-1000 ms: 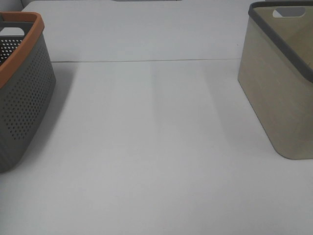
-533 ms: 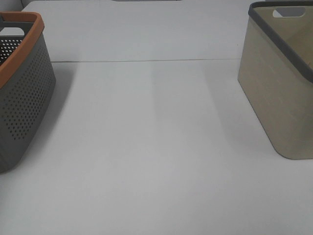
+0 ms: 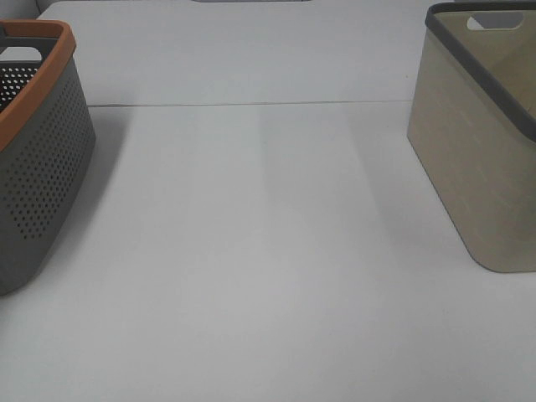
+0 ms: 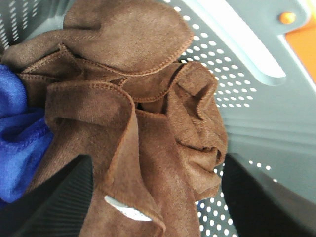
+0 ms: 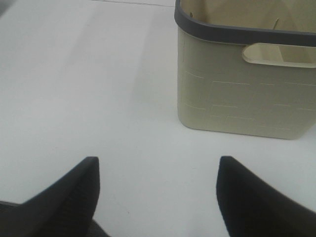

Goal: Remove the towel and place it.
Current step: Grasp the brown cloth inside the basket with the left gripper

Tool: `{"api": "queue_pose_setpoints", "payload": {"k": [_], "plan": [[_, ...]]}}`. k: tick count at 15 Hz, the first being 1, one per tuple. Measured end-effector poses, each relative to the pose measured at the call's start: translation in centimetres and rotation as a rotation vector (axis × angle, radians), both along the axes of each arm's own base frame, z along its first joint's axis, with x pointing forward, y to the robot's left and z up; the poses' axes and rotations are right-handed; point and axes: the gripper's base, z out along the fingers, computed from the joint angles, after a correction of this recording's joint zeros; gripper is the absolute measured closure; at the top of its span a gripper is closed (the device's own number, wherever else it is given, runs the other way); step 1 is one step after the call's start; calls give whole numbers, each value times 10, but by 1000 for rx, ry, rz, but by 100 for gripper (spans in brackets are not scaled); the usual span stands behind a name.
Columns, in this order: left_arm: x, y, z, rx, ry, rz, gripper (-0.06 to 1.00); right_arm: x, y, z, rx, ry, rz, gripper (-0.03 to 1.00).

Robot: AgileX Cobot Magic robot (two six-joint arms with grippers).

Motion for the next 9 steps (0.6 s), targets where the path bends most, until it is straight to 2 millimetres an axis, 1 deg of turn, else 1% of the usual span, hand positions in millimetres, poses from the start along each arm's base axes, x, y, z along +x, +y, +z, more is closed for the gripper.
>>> {"api": "queue_pose_setpoints", "payload": {"k": [3,6,9], "plan": [[4,1,-13,-21,22,3,25,0,0,0,0,0,0,32],[9,-1,-29,-80,41,17,25,0,0,0,0,0,0,32],[12,0,-29,-89,16,36,25,0,0,0,0,0,0,32]]}}
